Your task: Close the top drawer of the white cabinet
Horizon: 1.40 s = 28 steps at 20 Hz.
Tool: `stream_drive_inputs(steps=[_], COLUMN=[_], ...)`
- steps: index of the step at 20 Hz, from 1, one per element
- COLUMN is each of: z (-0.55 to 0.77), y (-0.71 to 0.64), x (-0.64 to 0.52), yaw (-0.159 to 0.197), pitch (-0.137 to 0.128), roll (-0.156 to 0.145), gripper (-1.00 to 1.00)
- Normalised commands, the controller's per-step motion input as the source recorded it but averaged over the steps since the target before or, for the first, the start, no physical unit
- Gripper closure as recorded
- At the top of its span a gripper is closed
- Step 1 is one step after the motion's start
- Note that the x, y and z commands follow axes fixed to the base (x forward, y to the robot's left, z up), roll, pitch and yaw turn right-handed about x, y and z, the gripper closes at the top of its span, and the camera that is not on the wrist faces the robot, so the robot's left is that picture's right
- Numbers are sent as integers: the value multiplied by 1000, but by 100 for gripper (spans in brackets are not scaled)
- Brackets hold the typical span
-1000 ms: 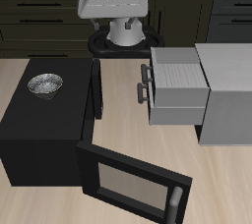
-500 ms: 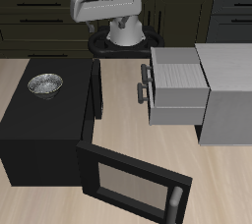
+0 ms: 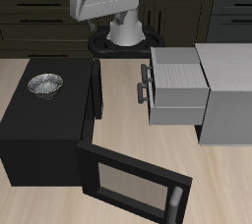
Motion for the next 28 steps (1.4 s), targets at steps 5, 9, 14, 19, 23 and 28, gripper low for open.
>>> stream_drive_inputs(steps=[5, 9, 14, 19, 23, 28], z=[0, -69, -119, -175, -142, -65], y=[168, 133, 83, 208, 190, -12], x=[127, 154, 94, 122, 118, 75], yaw=[212, 186, 156, 209, 159, 40], pitch=[-10, -13, 12, 21, 18, 13], roll=[34, 5, -6, 3, -48, -81], gripper=[-100, -100, -100, -100, -100, -100])
